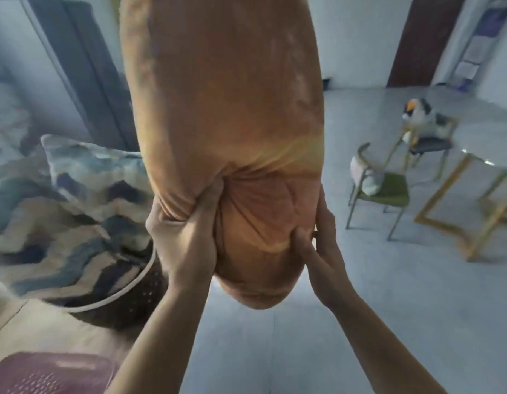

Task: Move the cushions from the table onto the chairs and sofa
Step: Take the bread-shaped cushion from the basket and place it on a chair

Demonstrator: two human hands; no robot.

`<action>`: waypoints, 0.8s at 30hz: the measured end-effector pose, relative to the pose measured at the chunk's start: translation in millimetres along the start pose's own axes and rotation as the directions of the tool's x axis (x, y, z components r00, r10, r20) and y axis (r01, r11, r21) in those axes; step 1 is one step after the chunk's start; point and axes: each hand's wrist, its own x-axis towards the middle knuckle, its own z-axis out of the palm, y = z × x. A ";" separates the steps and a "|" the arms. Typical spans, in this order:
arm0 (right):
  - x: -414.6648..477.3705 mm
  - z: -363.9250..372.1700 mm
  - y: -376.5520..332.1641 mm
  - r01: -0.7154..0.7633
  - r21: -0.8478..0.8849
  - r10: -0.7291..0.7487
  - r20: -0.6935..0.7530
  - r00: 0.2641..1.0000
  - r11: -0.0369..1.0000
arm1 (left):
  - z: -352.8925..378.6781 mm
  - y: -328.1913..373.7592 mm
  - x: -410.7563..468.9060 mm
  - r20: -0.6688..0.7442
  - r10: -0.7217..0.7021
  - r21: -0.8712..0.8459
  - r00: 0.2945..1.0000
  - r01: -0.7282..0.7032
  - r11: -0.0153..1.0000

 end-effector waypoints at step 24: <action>115.1 -483.5 239.0 -0.307 0.018 0.271 -0.520 0.810 0.952 | 549.6 -218.7 -181.7 0.411 -0.422 0.040 0.808 0.446 0.894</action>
